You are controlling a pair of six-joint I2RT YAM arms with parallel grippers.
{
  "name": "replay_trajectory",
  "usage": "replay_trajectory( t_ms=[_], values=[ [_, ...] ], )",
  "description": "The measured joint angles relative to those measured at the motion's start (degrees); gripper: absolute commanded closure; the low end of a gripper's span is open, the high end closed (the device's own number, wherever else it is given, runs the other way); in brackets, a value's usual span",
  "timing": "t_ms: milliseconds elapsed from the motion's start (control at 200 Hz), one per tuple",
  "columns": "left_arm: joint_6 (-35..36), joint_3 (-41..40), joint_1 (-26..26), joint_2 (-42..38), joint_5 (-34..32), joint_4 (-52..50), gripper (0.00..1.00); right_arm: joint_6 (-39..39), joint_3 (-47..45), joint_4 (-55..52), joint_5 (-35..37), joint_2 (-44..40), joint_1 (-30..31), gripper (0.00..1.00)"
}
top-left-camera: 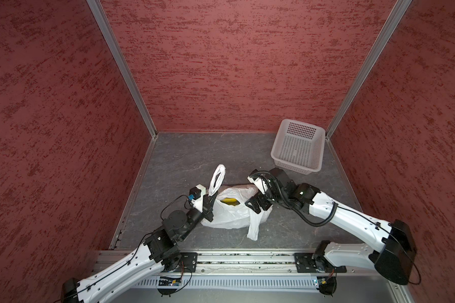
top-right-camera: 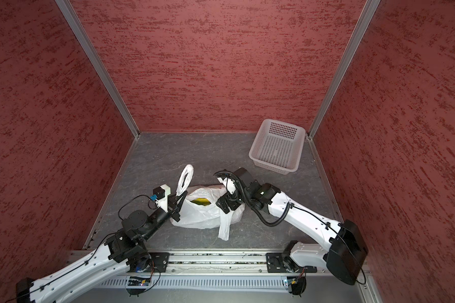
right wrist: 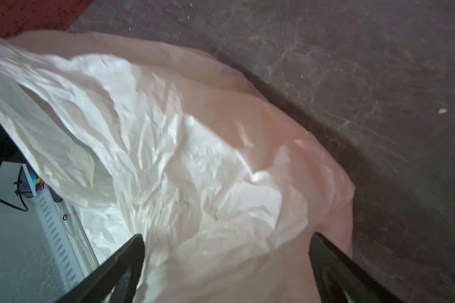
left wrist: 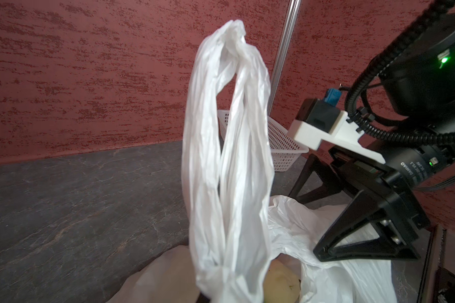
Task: Untie the knot of the plastic bag and take out the fruit
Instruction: Untie the plastic bag at the center of the table.
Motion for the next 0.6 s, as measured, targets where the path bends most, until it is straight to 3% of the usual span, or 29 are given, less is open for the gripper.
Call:
replay_trajectory(
  t_ms=[276, 511, 601],
  values=[
    [0.0, 0.0, 0.0, -0.2, 1.8, -1.1, 1.0, -4.8, 9.0, 2.2, -0.4, 5.6, 3.5, 0.01],
    [0.0, 0.0, 0.0, -0.2, 1.9, -1.1, 1.0, -8.5, 9.8, 1.6, 0.4, 12.1, 6.0, 0.02],
    [0.0, 0.0, -0.1, -0.2, 2.1, -1.0, 1.0, -9.0, 10.3, 2.1, 2.5, 14.7, 6.3, 0.15]
  ],
)
